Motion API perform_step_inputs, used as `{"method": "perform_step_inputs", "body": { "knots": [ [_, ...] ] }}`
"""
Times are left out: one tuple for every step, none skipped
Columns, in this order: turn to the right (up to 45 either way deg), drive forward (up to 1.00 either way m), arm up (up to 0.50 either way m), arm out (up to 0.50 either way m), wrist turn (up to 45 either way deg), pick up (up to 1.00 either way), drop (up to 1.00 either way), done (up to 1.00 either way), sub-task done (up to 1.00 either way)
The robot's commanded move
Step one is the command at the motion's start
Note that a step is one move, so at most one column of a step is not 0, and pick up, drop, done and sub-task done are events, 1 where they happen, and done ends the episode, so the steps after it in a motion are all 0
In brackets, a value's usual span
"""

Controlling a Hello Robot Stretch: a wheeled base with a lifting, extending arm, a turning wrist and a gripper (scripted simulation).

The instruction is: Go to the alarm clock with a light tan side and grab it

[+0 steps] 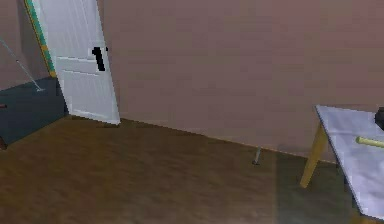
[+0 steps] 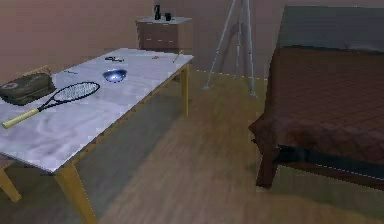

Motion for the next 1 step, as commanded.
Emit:
{"method": "perform_step_inputs", "body": {
  "knots": [
    [-21.0,0.00,0.00,0.00,0.0,0.00,0.00,0.00,0.00]
  ]
}}
